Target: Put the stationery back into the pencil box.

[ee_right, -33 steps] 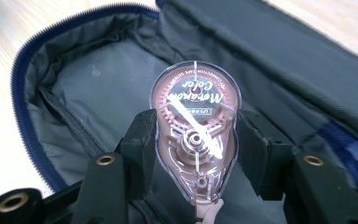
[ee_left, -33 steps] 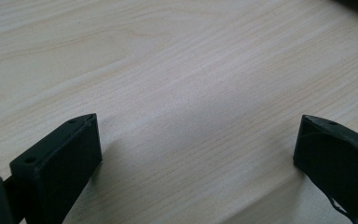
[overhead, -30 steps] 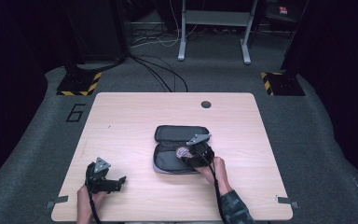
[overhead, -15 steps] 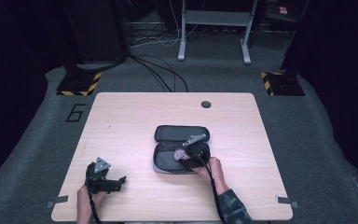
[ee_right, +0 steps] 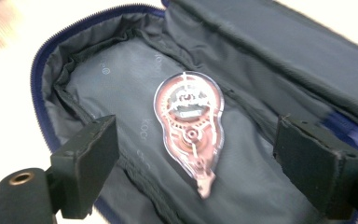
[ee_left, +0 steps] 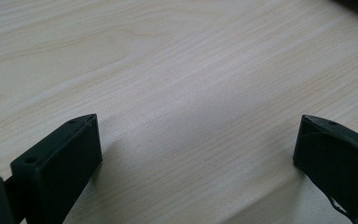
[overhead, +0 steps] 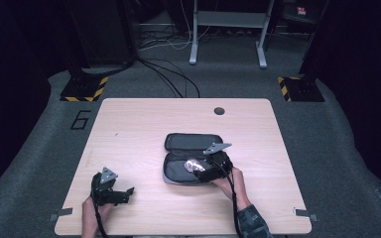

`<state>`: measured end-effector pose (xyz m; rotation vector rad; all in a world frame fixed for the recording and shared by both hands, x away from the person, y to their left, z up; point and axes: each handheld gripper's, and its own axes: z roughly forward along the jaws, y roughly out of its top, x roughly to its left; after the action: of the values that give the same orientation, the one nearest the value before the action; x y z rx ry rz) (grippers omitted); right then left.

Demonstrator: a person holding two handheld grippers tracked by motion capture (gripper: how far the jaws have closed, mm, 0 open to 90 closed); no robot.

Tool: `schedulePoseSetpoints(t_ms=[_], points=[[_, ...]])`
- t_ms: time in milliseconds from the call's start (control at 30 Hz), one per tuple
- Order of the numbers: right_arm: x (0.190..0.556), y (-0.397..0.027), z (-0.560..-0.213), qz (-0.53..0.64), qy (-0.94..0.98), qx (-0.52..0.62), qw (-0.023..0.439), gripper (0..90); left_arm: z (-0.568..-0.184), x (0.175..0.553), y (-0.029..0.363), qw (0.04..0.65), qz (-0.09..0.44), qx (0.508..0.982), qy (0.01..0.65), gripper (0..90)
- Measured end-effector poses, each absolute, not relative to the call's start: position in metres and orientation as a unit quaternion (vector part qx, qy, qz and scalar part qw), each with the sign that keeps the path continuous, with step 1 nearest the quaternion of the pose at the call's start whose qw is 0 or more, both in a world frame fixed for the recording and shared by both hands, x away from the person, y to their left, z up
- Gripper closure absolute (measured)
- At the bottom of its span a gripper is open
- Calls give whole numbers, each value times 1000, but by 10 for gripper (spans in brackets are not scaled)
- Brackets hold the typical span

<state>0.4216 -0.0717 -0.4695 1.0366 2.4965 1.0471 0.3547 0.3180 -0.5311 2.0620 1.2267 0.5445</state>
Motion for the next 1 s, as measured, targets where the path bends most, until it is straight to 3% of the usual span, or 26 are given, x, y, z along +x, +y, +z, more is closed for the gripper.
schedulePoseSetpoints(t_ms=[433,1000], points=[[392,-130,-460,364,831,389,161,73,-531,355,318,333,207,791,470,8],[362,-219,-508,325,780,499,194,31,-531,355,318,335,209,790,470,8]])
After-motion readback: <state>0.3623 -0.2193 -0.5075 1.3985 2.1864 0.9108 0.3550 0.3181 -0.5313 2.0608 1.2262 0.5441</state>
